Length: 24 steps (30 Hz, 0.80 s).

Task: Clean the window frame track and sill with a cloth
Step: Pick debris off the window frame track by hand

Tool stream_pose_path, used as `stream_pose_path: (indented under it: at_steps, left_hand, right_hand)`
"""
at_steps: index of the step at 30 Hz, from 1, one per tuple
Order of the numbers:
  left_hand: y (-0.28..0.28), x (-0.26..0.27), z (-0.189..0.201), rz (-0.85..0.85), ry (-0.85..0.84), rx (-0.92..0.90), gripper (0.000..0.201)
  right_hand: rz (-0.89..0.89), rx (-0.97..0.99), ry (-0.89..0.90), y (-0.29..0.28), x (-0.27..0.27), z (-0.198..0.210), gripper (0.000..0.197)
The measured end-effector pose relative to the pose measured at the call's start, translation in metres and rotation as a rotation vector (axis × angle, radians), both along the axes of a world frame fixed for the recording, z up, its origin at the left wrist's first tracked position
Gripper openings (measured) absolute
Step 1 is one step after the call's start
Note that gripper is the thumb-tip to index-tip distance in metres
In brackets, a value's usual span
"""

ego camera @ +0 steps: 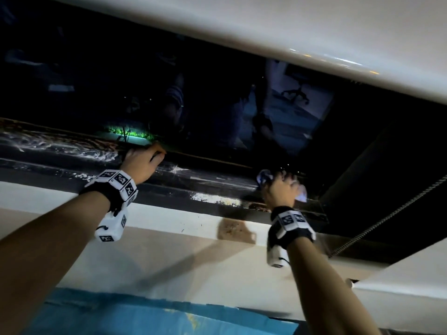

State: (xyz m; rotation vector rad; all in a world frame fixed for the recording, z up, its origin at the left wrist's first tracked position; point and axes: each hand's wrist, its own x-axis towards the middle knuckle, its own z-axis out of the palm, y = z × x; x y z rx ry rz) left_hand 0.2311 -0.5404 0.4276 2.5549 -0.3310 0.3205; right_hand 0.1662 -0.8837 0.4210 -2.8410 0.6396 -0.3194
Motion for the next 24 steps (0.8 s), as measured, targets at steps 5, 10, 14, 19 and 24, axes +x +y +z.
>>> stream_pose_path:
  at_steps: [5, 10, 14, 19, 24]
  left_hand:
    - [0.002, 0.001, 0.0, -0.023, 0.003, 0.001, 0.022]
    - [0.009, -0.002, 0.009, -0.087, 0.039, -0.015, 0.024]
    - [0.02, 0.004, 0.014, -0.159, 0.128, 0.017, 0.029]
    - [0.048, 0.013, 0.025, -0.299, 0.208, -0.056, 0.041]
    - [0.09, 0.021, 0.026, -0.34, 0.175, -0.088, 0.036]
  right_hand:
    - [0.288, 0.032, -0.009, 0.11, 0.02, -0.001, 0.06]
    - [0.63, 0.063, -0.131, 0.164, 0.009, -0.001, 0.033]
    - [0.655, 0.354, -0.124, 0.145, -0.005, 0.032, 0.028]
    - [0.28, 0.182, -0.163, 0.135, 0.026, 0.05, 0.037]
    - [0.092, 0.102, -0.031, 0.188, 0.053, 0.035, 0.045]
